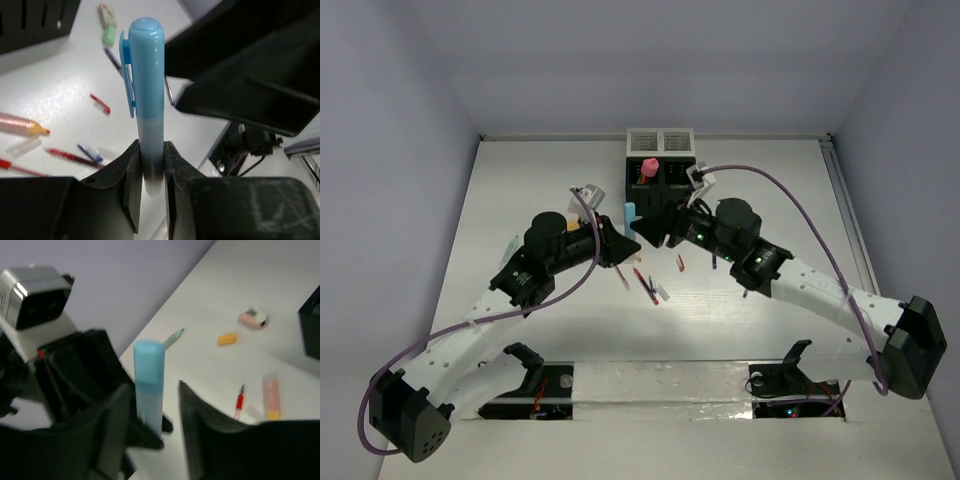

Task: Sort the stationery into containers
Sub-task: Close the pen cap on the pen.

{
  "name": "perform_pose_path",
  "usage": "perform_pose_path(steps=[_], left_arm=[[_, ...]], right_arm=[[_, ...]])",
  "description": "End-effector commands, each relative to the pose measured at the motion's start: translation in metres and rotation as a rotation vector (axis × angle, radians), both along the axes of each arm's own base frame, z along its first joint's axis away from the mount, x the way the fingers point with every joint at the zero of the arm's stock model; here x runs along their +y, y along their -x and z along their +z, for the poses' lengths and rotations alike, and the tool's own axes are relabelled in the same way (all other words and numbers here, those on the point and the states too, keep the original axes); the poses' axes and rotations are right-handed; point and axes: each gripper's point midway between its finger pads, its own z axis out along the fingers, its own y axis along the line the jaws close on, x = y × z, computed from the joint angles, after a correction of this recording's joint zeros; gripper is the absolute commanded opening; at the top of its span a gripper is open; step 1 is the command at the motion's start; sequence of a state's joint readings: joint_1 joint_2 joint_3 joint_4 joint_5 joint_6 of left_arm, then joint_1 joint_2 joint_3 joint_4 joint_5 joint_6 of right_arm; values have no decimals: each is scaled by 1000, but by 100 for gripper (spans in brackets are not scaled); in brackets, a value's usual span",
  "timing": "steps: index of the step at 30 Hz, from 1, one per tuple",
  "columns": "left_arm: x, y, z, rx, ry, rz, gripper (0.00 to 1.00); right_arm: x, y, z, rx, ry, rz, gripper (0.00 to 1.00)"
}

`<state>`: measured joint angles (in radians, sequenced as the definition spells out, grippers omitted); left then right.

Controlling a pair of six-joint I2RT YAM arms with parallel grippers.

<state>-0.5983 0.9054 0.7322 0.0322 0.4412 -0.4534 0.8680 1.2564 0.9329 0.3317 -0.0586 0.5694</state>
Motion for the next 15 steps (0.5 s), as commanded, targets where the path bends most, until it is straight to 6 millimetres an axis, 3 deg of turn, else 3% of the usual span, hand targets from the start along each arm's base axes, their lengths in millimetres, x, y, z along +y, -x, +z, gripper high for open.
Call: perform_pose_path(steps=[1,4,6,11,15], left_arm=[[-2,-15,65,-210,186,24,0],[-6,-9,63,-204,214,-17,0],[-11,-7,64,-204,228,-46,0],[-22,8,75,-216,271,-165,0],[-29,18,81,-209,294,-253,0]], right_arm=[[-32,14,22,-12,-8,124,59],[-51,28,47,-97,-34,227,72],[-60,32,50,-124,-18,301,79],[-51,54,51,-206,-7,530,93],[-43,57,58,-241,-27,618,95]])
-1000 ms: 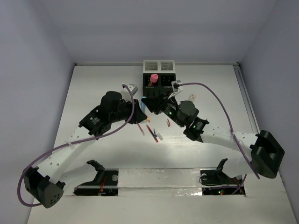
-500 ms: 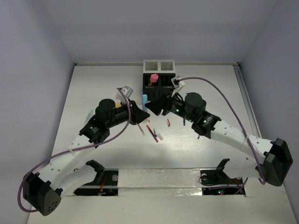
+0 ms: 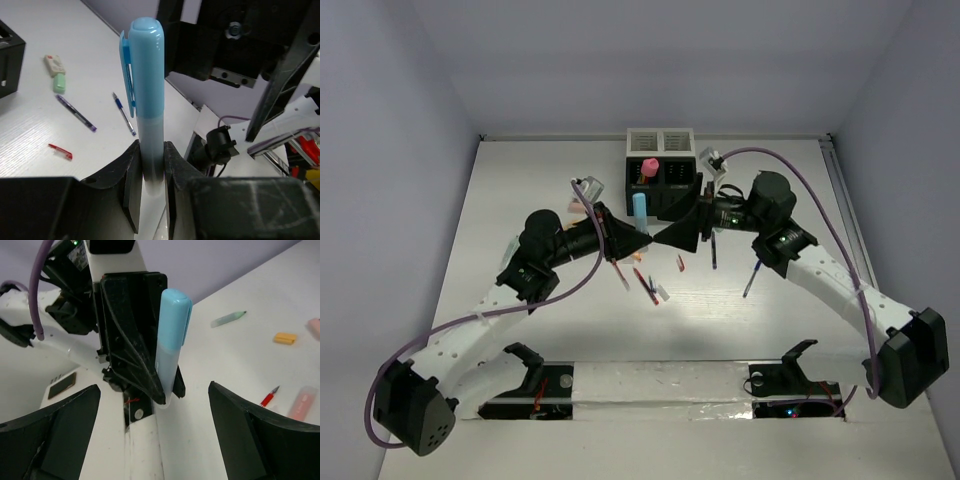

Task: Sort the stationery into containers
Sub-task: Close the pen cap on the pen, then place the pen in the storage box.

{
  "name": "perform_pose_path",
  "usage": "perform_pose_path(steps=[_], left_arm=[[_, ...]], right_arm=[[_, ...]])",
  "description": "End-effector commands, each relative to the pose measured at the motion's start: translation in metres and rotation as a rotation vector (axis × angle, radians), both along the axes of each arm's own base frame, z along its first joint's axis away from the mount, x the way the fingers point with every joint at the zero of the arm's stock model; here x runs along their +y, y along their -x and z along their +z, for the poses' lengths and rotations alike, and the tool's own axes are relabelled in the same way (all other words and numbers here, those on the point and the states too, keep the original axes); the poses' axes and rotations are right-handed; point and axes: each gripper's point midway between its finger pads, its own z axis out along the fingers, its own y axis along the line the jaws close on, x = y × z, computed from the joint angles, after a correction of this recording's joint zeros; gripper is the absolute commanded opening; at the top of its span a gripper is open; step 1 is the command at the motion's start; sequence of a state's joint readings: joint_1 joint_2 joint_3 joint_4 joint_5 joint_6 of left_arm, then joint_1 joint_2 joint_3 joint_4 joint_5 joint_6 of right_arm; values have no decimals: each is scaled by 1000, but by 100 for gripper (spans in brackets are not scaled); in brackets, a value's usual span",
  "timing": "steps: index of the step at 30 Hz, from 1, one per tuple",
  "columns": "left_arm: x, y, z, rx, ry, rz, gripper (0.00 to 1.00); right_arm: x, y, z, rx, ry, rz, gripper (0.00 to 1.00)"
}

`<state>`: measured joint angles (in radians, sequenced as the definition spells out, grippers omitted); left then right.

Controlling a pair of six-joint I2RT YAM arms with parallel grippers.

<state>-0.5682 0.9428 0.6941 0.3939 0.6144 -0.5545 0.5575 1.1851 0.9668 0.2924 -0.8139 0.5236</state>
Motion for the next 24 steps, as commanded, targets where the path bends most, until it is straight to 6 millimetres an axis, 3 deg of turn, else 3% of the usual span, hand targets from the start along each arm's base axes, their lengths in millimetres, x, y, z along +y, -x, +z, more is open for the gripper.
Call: perform_pose_path(steps=[1,9,13,17,23,24], left_arm=[[-9,17,28,-73,66,-129,0],[-16,23,21,-47,71,-206,0],[-19,26,18,-29,82,-237,0],[-19,27,19,-31,83,-246,0],[-20,26,19,-29,81,-243,0],[-20,26,18,-27,80,-243,0]], right_arm=[[6,22,28,-125,-46,176,96],[15,1,34,-168,-40,143,96],[22,-7,33,-155,-40,158,90],[25,-9,31,-138,-55,178,78],[28,-11,30,-124,-68,176,43],[28,-12,32,-128,-77,172,42]])
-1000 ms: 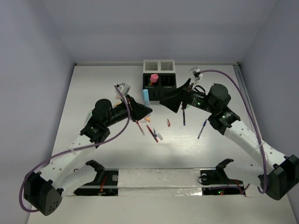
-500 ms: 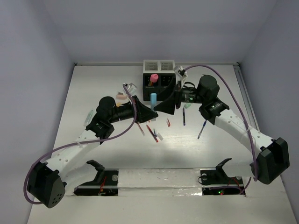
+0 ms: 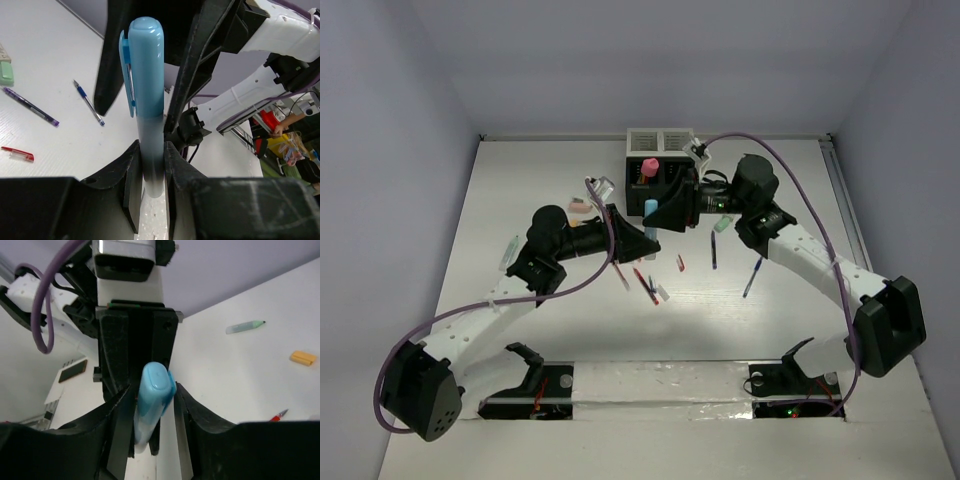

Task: Sort the stationery into containers
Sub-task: Place the pen in the storage box.

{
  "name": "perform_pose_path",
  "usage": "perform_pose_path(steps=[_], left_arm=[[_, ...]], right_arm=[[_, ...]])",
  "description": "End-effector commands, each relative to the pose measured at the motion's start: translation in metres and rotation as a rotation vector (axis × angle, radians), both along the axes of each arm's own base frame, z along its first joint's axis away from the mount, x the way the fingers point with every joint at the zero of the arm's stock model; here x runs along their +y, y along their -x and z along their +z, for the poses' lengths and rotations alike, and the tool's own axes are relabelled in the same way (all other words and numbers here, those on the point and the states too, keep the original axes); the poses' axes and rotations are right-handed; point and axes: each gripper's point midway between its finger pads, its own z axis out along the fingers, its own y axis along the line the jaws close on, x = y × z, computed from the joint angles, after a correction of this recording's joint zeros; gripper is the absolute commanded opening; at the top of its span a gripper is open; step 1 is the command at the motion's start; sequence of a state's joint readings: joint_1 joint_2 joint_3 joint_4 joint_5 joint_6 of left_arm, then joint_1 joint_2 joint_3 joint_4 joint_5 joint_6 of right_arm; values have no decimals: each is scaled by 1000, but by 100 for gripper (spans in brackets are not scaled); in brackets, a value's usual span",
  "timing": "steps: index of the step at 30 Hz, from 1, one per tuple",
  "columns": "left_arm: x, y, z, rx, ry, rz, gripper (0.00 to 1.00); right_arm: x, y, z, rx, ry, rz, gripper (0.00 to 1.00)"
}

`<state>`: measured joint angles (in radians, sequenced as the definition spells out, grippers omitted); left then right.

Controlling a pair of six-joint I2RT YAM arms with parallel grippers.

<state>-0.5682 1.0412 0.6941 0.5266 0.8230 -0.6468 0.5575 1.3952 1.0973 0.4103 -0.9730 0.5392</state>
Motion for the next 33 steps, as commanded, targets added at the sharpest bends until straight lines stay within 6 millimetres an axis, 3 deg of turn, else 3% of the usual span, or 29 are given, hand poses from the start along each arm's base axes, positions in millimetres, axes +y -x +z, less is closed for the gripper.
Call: perform_pose_path(steps=[1,5,7,8,9,11,12,14,15,17,18,20,21,23,25,26,29,33], left_arm=[[-1,4,20,-77,47,-26,0],[0,3,16,-73,34,-18,0],[1,2,15,-76,26,-12,0],[1,3,16,-76,25,-11,0],[2,3,16,-79,24,-9,0],[4,0,18,-89,21,18,0],[5,-2,16,-77,8,38,0],[10,-10,21,-105,0,108,9],[12,-13,22,-112,-7,132,26],[19,-19,30,-126,-17,200,51],[24,-21,26,-125,-52,228,75],[36,-33,40,-154,-70,338,92],[42,-35,32,-149,-125,368,99],[54,-41,39,-164,-159,442,99],[74,-47,44,-190,-197,550,99],[88,-49,46,-195,-211,624,99],[113,-50,47,-223,-244,738,99],[139,-62,34,-212,-315,888,99]], right_arm=[[0,5,29,-89,-75,13,41],[2,1,29,-76,-92,11,47],[3,1,30,-75,-100,19,45],[3,0,32,-77,-106,16,27],[3,0,33,-77,-108,13,17],[4,-2,35,-79,-114,6,0],[4,-3,34,-72,-109,7,0],[6,-6,34,-67,-107,1,0],[7,-11,36,-76,-110,-18,0],[9,-20,34,-68,-101,-49,0],[12,-31,36,-73,-97,-88,0],[15,-44,39,-80,-96,-130,0],[16,-54,42,-86,-102,-170,0],[18,-76,49,-98,-116,-225,0],[20,-107,42,-91,-110,-310,0],[18,-121,53,-114,-125,-351,0],[20,-168,50,-113,-120,-485,0],[6,-242,40,-150,-75,-765,0]])
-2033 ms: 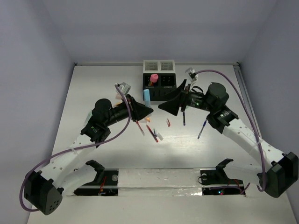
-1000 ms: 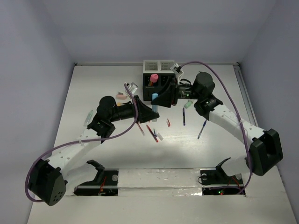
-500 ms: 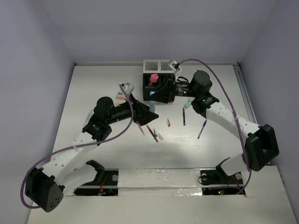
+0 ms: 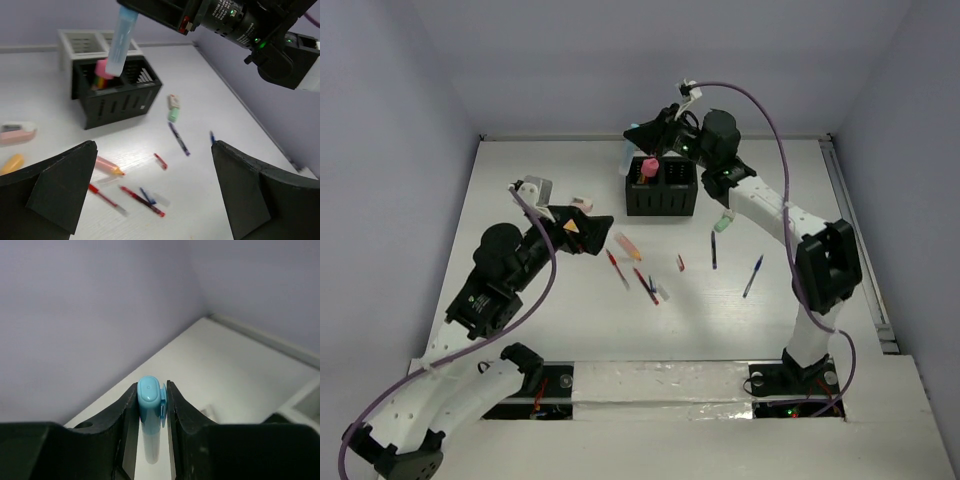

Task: Sort the stationery into containers
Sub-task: Place the pen in the storage box.

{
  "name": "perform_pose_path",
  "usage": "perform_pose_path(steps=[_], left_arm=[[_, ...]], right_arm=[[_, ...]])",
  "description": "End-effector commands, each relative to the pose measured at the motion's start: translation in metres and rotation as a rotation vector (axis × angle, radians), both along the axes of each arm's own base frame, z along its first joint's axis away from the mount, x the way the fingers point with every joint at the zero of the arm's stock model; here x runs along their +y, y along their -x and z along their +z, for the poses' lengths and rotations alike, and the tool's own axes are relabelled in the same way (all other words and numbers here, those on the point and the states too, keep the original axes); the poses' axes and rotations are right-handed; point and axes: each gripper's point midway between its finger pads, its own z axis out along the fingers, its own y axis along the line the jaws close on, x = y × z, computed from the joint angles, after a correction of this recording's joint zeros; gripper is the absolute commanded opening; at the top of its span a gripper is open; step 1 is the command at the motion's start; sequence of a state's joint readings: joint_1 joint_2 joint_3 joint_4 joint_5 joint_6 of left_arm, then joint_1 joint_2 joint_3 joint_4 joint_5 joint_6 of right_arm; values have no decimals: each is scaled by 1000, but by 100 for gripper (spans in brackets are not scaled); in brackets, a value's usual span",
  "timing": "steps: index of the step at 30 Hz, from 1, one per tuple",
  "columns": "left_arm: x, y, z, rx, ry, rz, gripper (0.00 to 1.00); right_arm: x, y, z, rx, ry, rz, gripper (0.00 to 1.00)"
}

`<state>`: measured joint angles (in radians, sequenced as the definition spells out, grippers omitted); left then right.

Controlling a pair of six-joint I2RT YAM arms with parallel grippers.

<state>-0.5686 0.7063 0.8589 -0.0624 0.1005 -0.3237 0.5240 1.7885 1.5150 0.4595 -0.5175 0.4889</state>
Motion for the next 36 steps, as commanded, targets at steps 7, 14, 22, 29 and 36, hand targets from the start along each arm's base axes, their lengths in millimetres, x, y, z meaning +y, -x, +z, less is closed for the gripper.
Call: perform_pose_path(steps=[7,14,22,29,36], left_arm=[[50,-28,-23,10,-161,291,99],[48,-34,-38,40,-197,288,99],[50,-42,-45,60,-212,297,99],[59,-50,-46,68,-191,301,99],[63,-55,-49,81,-182,305,99]], right_arm=[[-36,-134,-2,-104,67,-546,0],[-49,-191,-22,-146,124,-704,0],[-52,-224,-58,-186,243,-791,0],[-47,-224,-86,-162,268,-763,13],[-45,-215,-69,-176,267,-727,71]])
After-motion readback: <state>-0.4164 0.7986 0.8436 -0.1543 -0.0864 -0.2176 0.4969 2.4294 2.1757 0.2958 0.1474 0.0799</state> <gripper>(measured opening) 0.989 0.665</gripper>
